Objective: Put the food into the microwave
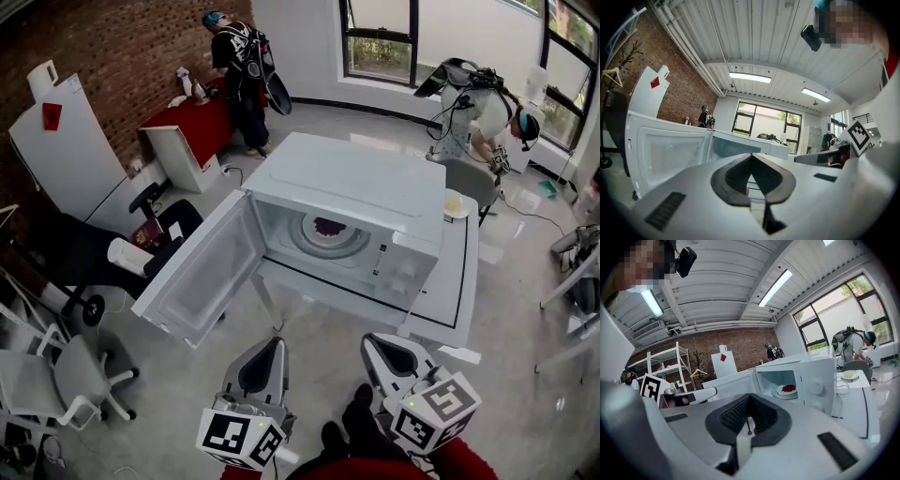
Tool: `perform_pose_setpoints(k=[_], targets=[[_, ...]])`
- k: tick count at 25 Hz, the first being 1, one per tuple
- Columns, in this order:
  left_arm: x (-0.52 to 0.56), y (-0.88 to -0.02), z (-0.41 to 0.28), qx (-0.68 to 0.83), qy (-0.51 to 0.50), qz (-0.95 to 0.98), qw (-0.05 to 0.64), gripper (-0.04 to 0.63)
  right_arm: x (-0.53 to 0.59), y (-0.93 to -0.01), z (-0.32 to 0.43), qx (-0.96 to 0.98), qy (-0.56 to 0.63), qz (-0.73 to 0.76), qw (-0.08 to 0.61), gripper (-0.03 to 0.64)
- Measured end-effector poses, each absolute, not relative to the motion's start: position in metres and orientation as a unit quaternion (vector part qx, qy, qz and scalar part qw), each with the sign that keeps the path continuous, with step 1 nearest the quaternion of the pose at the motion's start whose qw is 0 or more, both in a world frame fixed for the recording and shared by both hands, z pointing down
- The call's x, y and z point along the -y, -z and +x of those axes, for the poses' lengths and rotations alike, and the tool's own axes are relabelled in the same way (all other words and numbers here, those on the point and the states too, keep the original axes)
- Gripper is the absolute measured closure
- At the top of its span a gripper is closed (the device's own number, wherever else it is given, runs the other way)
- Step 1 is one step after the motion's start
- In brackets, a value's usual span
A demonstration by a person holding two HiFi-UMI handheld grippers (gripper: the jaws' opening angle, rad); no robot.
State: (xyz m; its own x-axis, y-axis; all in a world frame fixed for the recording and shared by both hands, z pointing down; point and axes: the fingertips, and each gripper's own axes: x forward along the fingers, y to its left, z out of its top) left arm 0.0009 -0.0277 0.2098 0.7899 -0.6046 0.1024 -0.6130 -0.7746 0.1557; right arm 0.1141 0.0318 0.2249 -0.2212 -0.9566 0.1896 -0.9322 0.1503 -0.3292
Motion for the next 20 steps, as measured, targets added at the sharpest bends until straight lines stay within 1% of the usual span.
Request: perform_pose_setpoints(k=[20], targets=[[-0.007, -0.211, -0.01, 0.332, -0.017, 0.941, 0.07, 0.586, -0.052, -0.227, 0.105, -0.775, 0.138, -0.616, 0.008, 0.604]])
